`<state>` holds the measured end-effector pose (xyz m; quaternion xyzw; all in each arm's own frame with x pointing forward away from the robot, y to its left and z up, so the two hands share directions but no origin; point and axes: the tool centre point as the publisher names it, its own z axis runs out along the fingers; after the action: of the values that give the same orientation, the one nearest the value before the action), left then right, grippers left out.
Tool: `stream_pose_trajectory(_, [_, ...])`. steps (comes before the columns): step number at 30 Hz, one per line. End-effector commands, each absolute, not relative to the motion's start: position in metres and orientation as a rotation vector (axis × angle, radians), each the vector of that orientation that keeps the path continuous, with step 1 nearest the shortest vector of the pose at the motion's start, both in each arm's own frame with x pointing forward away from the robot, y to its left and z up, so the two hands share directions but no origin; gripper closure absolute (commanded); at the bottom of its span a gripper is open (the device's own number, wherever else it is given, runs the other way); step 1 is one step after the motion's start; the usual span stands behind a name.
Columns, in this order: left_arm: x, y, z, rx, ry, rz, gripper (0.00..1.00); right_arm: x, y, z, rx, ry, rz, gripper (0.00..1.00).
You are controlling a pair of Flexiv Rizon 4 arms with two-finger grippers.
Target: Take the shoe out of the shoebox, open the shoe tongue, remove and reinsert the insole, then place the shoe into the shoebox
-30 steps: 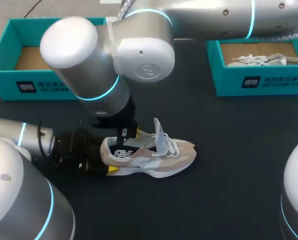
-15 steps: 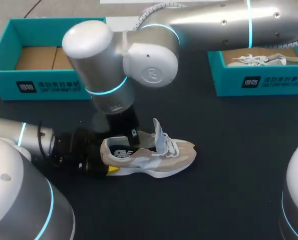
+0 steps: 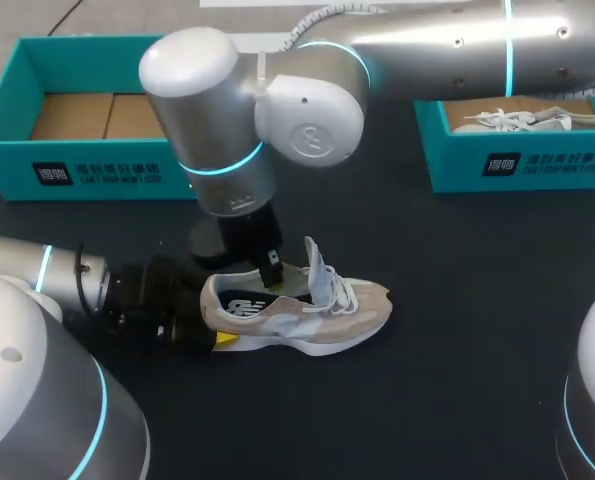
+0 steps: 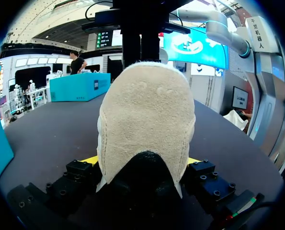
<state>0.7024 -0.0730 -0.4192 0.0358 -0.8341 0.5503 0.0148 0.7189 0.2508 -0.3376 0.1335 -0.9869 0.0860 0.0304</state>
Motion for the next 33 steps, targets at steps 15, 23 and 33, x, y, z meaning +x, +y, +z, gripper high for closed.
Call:
stream_pose_trajectory(15, [0.701,-0.072,-0.42,0.113,-2.598,1.713,1.0,0.725,0.252,-0.356,0.127,-3.188,0.023,1.0])
stream_pose_trajectory(23, [0.701,-0.072,-0.42,0.113,-2.598,1.713,1.0,0.72,0.249,-0.369,0.028,-3.204,-0.005,1.0])
stream_pose_trajectory(33, [0.701,-0.072,-0.42,0.113,-2.598,1.713,1.0,0.73,0.25,-0.379,0.017,-3.213,0.025,0.81])
